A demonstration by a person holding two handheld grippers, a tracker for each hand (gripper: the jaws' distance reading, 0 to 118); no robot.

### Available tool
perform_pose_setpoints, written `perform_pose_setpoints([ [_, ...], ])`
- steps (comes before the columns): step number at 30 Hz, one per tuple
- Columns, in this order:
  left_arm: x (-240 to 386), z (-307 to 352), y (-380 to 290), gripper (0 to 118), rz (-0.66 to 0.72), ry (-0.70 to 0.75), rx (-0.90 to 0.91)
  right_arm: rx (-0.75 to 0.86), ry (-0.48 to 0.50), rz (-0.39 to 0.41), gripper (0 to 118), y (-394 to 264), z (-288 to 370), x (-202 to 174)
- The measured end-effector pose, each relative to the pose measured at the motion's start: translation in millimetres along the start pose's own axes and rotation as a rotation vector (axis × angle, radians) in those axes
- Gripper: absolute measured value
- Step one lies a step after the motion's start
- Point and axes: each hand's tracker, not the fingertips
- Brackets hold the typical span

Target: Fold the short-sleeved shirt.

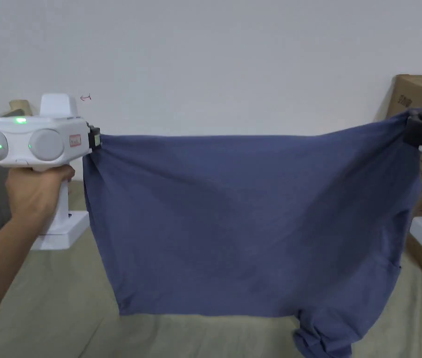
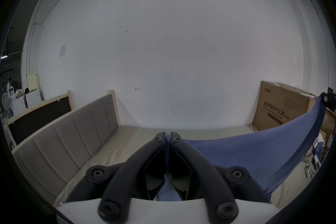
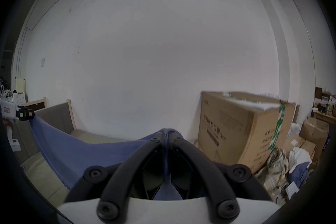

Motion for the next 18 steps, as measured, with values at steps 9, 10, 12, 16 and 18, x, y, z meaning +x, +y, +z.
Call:
perform_pose_setpoints([
  [9, 3, -3, -117, 0, 0.028, -0.032, -0.168, -0.206, 0.005, -0.054, 2, -125, 7, 13],
  [10, 2, 2, -129, 0, 0.030, -0.036, -0.189, -0.220, 0.007, -0.060, 2, -135, 14, 13],
  [12, -2, 15, -155, 0, 0.031, -0.039, -0.223, -0.257, 0.008, -0.075, 2, -158, 30, 14],
  [16, -12, 54, -203, 0, 0.056, -0.044, -0.292, -0.321, 0.019, -0.102, 2, -196, 75, 15],
  [18, -18, 78, -228, 0, 0.069, -0.045, -0.341, -0.354, 0.025, -0.116, 2, -213, 103, 15],
])
